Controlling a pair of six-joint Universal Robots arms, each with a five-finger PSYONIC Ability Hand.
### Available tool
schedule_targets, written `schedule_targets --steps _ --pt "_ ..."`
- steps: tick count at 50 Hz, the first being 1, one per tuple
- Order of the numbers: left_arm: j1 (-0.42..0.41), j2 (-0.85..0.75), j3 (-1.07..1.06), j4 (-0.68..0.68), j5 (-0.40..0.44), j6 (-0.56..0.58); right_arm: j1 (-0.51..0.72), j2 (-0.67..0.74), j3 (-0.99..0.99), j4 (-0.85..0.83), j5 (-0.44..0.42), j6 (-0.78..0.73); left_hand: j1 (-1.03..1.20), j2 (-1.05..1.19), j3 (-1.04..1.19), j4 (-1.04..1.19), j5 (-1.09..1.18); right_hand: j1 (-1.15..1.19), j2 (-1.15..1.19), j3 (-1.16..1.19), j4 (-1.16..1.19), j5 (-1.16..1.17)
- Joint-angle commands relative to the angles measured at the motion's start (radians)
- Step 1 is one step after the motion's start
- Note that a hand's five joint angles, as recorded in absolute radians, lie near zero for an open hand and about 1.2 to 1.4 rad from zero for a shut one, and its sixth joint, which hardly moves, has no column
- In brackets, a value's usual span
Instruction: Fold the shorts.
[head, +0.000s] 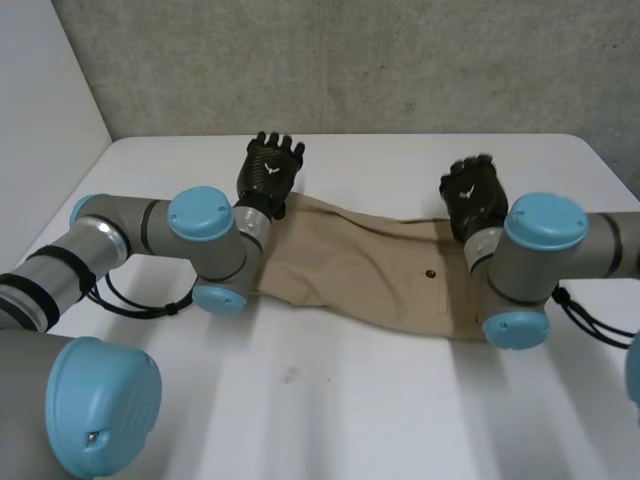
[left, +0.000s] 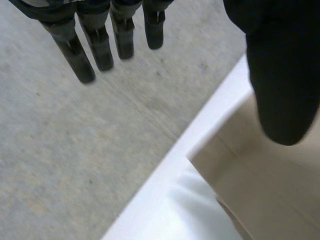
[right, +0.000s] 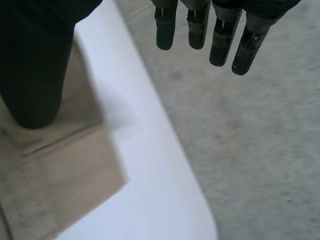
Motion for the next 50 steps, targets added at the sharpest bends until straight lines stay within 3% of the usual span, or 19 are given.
schedule_targets --steps 1,6,13,20,26,37,41,43,44,50 --pt "0.002 0.176 -0.169 0.123 -0.024 -0.006 -0.031 -0.229 0.075 -0.045 0.0 0.185 -0.073 -0.154 -0.172 -0.16 -0.155 -0.028 -0.048 -0.045 -0.058 -0.075" --pt "0.005 0.345 -0.333 0.139 -0.044 -0.011 -0.068 -0.418 0.168 0.008 -0.01 0.363 -0.073 -0.153 -0.172 -0.159 -0.155 -0.028 -0.048 -0.045 -0.058 -0.075" --pt "0.006 0.545 -0.602 0.119 -0.043 -0.07 -0.1 -0.5 0.264 0.265 -0.095 0.4 -0.058 -0.138 -0.157 -0.145 -0.14 -0.028 -0.047 -0.044 -0.057 -0.075" --pt "0.008 0.667 -0.838 0.003 -0.041 -0.161 -0.159 -0.567 0.434 0.522 -0.188 0.501 -0.046 -0.126 -0.145 -0.133 -0.128 0.278 0.258 0.261 0.248 0.231" --pt "0.032 0.723 -0.962 -0.05 -0.036 -0.25 -0.182 -0.567 0.587 0.466 -0.294 0.513 -0.049 -0.129 -0.148 -0.136 -0.131 0.39 0.37 0.373 0.361 0.343" --pt "0.04 0.759 -1.059 -0.05 -0.036 -0.293 -0.191 -0.443 0.612 0.285 -0.277 0.498 -0.052 -0.132 -0.151 -0.139 -0.134 0.407 0.388 0.391 0.378 0.36" --pt "0.038 0.763 -1.073 -0.05 -0.038 -0.293 -0.197 -0.402 0.592 0.23 -0.235 0.463 -0.055 -0.135 -0.154 -0.142 -0.137 0.911 0.891 0.894 0.881 0.864" --pt "0.038 0.77 -1.076 -0.05 -0.041 -0.295 -0.208 -0.4 0.59 0.207 -0.219 0.449 -0.058 -0.138 -0.157 -0.145 -0.14 0.991 0.972 0.975 0.962 0.944" --pt "0.038 0.773 -1.078 -0.05 -0.041 -0.295 -0.225 -0.395 0.586 0.193 -0.208 0.435 -0.058 -0.138 -0.157 -0.145 -0.14 1.189 1.17 1.173 1.16 1.142" --pt "0.04 0.809 -1.093 -0.047 -0.039 -0.295 -0.289 -0.417 0.581 0.194 -0.205 0.385 -0.064 -0.144 -0.163 -0.151 -0.146 1.193 1.174 1.177 1.164 1.146"
